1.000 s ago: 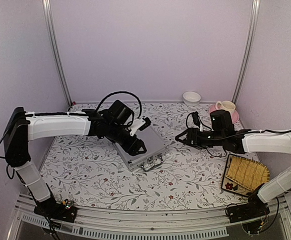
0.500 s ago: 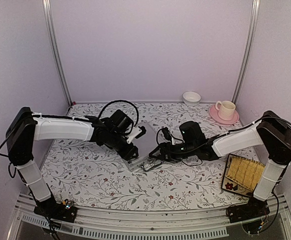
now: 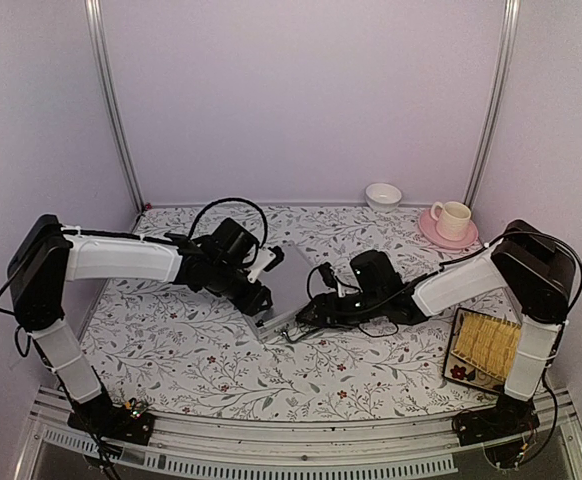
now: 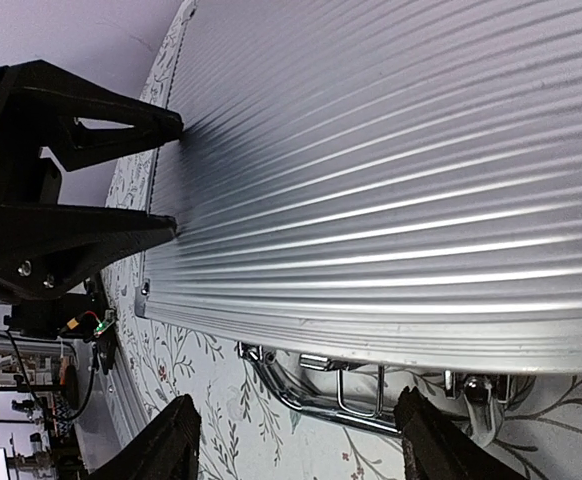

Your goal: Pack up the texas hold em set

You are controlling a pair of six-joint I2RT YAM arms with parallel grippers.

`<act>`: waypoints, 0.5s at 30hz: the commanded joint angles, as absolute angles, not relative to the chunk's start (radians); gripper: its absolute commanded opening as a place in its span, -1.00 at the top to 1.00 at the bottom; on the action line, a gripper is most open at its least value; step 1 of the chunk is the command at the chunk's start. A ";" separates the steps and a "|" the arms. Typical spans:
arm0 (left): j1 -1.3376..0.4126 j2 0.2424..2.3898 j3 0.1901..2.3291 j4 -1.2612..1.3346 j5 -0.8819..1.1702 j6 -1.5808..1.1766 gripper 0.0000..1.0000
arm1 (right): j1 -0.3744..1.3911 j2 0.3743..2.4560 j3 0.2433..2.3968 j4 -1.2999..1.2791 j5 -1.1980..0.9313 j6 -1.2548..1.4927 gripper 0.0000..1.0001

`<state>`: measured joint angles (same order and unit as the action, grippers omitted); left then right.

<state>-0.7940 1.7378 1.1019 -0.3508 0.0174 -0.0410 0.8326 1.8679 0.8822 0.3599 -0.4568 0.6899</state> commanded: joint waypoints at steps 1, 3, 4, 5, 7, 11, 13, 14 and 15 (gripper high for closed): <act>-0.750 1.752 1.058 -0.439 0.017 -0.067 -0.02 | 0.851 1.909 0.917 0.342 -0.418 0.654 -0.37; -0.748 1.745 1.054 -0.430 0.032 -0.067 -0.02 | 0.858 1.915 0.921 0.328 -0.405 0.646 -0.37; -0.747 1.744 1.053 -0.428 0.039 -0.066 -0.02 | 0.858 1.917 0.922 0.325 -0.405 0.642 -0.37; -0.748 1.744 1.054 -0.428 0.040 -0.066 -0.03 | 0.859 1.919 0.923 0.321 -0.403 0.641 -0.37; -0.748 1.743 1.056 -0.429 0.040 -0.066 -0.02 | 0.862 1.920 0.928 0.305 -0.398 0.640 -0.37; -0.749 1.739 1.059 -0.428 0.041 -0.067 -0.03 | 0.873 1.922 0.950 0.258 -0.376 0.621 -0.37; -0.748 1.738 1.060 -0.428 0.040 -0.067 -0.03 | 0.877 1.926 0.957 0.249 -0.377 0.614 -0.37; -0.748 1.737 1.060 -0.429 0.040 -0.067 -0.03 | 0.879 1.929 0.961 0.247 -0.377 0.612 -0.38; -0.748 1.736 1.061 -0.428 0.041 -0.067 -0.03 | 0.879 1.932 0.966 0.246 -0.377 0.612 -0.37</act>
